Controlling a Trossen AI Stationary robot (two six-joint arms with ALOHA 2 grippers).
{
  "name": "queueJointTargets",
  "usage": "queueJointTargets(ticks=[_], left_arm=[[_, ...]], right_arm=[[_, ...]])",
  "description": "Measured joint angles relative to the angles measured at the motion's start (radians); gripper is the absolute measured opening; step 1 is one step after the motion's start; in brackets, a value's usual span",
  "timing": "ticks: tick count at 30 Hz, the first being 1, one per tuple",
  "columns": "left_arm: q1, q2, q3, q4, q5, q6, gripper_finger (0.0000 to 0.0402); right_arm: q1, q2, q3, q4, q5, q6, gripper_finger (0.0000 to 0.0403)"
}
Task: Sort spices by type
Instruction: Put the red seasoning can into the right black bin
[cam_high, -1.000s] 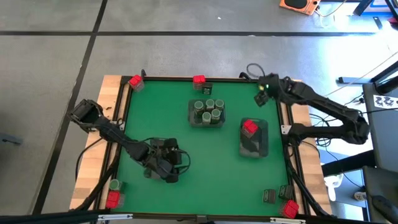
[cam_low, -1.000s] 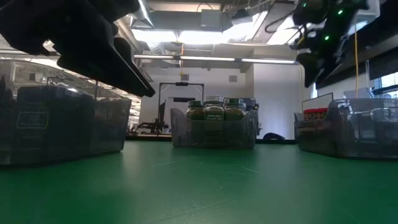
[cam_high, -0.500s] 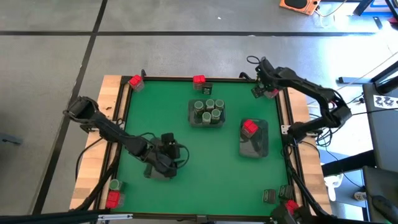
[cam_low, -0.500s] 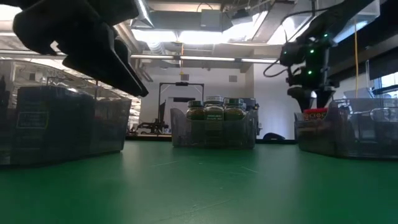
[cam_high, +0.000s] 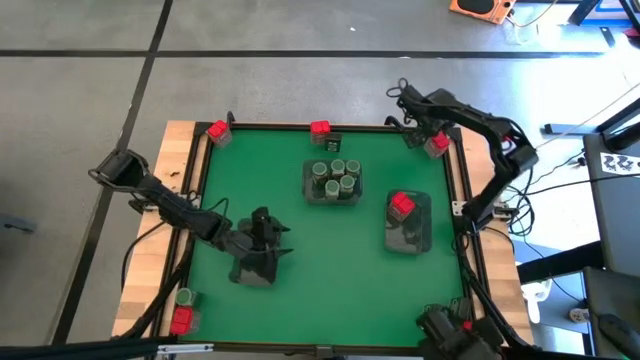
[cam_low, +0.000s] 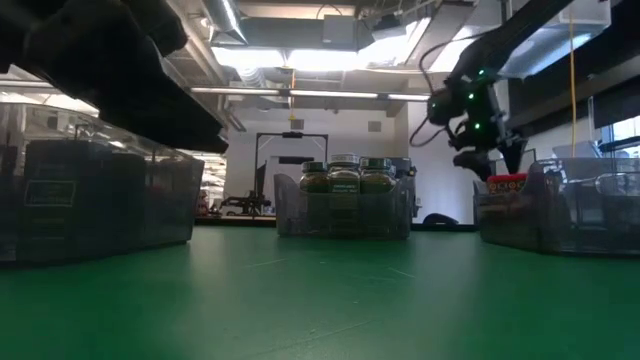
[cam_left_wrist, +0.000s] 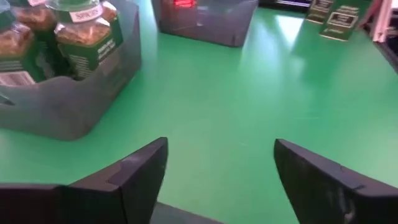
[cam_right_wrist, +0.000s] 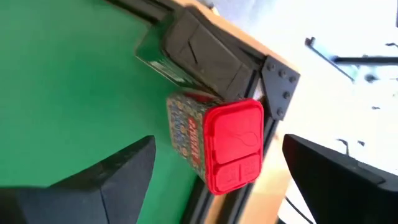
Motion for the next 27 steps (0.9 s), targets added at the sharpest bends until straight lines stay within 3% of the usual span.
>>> queueJointTargets(ticks=[14, 27], left_arm=[[-0.032, 0.0, -0.001, 0.022, 0.028, 0.025, 0.029], [-0.032, 0.0, -0.001, 0.021, 0.028, 0.025, 0.029]], right_arm=[[0.001, 0.162, 0.031, -0.051, 0.108, 0.053, 0.0349], [-0.017, 0.212, 0.032, -0.057, 0.099, 0.036, 0.0297]])
